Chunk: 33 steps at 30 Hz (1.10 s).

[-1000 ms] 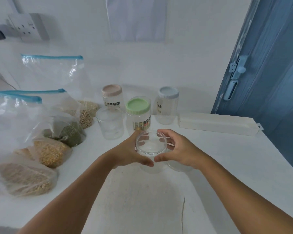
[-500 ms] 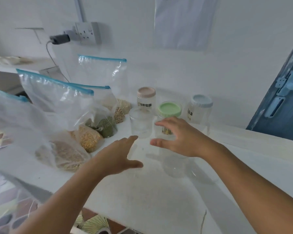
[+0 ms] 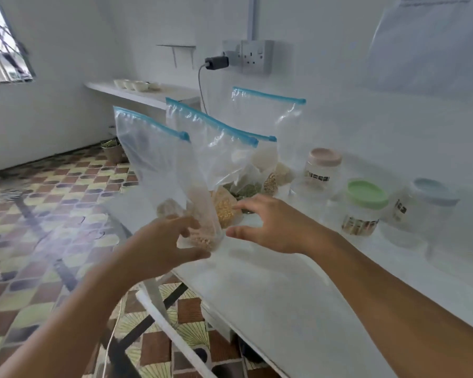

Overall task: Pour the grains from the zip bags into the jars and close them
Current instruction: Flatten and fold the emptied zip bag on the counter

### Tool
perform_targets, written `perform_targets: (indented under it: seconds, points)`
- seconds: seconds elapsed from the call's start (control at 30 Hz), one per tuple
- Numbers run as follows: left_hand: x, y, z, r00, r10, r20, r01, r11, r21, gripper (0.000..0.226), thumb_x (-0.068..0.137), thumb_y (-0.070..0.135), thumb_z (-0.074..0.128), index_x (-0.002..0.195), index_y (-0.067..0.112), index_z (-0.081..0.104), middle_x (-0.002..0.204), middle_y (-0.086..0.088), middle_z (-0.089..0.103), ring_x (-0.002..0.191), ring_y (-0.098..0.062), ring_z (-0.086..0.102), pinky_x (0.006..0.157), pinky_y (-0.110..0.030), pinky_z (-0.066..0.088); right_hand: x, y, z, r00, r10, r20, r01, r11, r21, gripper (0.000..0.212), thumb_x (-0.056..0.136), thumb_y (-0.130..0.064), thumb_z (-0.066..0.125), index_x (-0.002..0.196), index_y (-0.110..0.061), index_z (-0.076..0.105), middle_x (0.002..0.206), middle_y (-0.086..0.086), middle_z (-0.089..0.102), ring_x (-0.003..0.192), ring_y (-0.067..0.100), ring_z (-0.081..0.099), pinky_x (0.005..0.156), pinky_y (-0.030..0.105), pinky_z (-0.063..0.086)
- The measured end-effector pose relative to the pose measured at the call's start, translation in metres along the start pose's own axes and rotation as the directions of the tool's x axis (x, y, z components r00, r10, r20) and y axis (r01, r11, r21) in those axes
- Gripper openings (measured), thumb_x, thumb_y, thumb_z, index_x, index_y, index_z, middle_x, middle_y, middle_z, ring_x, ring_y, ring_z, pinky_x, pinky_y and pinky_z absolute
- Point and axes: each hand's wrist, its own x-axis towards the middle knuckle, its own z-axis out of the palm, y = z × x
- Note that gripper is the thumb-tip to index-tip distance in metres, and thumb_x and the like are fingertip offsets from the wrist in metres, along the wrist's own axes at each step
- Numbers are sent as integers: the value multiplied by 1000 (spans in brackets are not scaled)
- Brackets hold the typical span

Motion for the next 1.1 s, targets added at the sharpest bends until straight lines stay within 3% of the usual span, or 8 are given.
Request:
perform_targets:
  seconds: [0.2, 0.27, 0.5, 0.63, 0.73, 0.87, 0.97, 1.1]
  points:
    - [2, -74, -45, 957, -155, -245, 96, 967, -236, 50, 76, 87, 56, 95, 44, 74, 110, 10, 65, 103, -12, 59, 94, -46, 51, 38, -46, 15, 973, -33, -226, 100, 951, 293, 63, 89, -63, 70, 139, -30, 50, 125, -10, 59, 106, 4, 61, 88, 24, 53]
    - [14, -91, -58, 932, -155, -327, 21, 925, -379, 40, 81, 70, 67, 98, 36, 79, 111, 11, 71, 107, -13, 63, 100, -48, 49, 53, -59, 18, 958, -19, -287, 105, 952, 286, 65, 89, -65, 67, 141, -31, 47, 127, -8, 58, 107, 8, 61, 88, 26, 54]
    - [64, -109, -93, 944, -272, -185, -49, 440, -897, 41, 80, 40, 80, 116, 22, 78, 124, 5, 74, 123, -18, 63, 116, -42, 37, 80, -73, 24, 899, -7, -438, 166, 930, 328, 20, 105, -39, 60, 112, -27, 74, 107, -11, 73, 92, 4, 65, 78, 17, 50]
    - [87, -123, -88, 949, -241, -203, -100, 381, -919, 72, 40, 52, 103, 102, 22, 83, 111, 0, 77, 99, -14, 73, 100, -36, 51, 80, -60, 20, 882, 97, -462, 144, 876, 460, 16, 103, -34, 63, 105, -29, 77, 91, -14, 76, 88, 4, 70, 86, 24, 57]
    - [103, -126, -83, 945, -214, -249, -176, 310, -934, 73, 33, 47, 106, 97, 19, 83, 103, -3, 78, 95, -16, 74, 92, -31, 58, 77, -46, 7, 860, 170, -481, 135, 833, 537, 16, 104, -29, 62, 99, -29, 77, 88, -11, 77, 85, 8, 73, 89, 32, 60]
    - [127, -104, -79, 955, -125, -270, -233, 246, -941, 58, 41, 38, 105, 90, 16, 84, 95, -4, 78, 93, -18, 73, 94, -33, 60, 66, -23, -16, 806, 278, -523, 105, 801, 589, 19, 105, -26, 60, 104, -19, 78, 89, -6, 78, 84, 11, 74, 86, 30, 60]
    - [141, -69, -74, 971, -61, -232, -220, 166, -961, 10, 71, 11, 85, 80, 15, 84, 85, -3, 76, 87, -14, 73, 98, -38, 59, 49, -4, -35, 747, 339, -572, 91, 800, 593, 19, 106, -22, 60, 100, -18, 78, 86, -3, 77, 84, 17, 75, 91, 36, 60]
    - [155, -21, -67, 979, 47, -200, -204, 99, -974, 19, 76, 1, 71, 75, 15, 83, 82, -3, 74, 84, -14, 71, 89, -31, 60, 19, 13, -62, 651, 412, -638, 88, 794, 602, 20, 105, -17, 60, 97, -14, 78, 82, 1, 76, 80, 14, 74, 86, 32, 62]
